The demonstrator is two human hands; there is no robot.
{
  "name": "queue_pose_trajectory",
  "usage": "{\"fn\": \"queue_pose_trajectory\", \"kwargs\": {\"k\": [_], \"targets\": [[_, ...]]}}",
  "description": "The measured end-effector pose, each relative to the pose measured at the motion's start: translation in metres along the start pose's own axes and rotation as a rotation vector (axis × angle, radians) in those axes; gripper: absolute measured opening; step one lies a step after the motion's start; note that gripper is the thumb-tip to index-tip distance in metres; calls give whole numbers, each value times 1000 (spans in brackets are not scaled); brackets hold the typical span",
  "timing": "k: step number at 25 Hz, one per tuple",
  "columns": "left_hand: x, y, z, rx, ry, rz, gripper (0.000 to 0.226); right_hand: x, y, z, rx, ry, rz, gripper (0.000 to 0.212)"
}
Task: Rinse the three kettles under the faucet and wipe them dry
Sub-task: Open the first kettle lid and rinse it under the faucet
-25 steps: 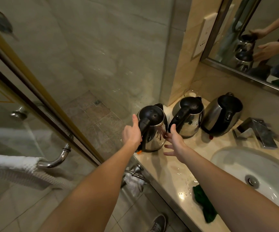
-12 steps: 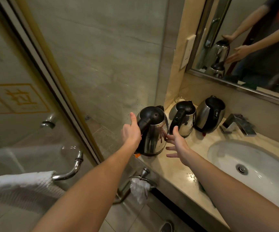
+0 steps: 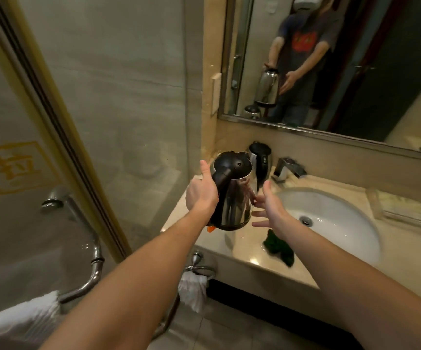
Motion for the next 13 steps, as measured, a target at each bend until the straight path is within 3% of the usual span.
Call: {"fn": "queue_pose_trajectory", "kwargs": {"k": [13], "targets": [[172,88,-38,31,18,195,77,-189,13,-30,-25,-127,-228,72]]}}
Point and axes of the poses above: each hand's wrist, its own y-axis away from the middle knuckle, its own x-axis out of the palm, z = x × y, the point moved 6 cm from there along -y, towards the middle knuckle, and after that the axes turned 11 degrees about y, right-handed, at the moved point
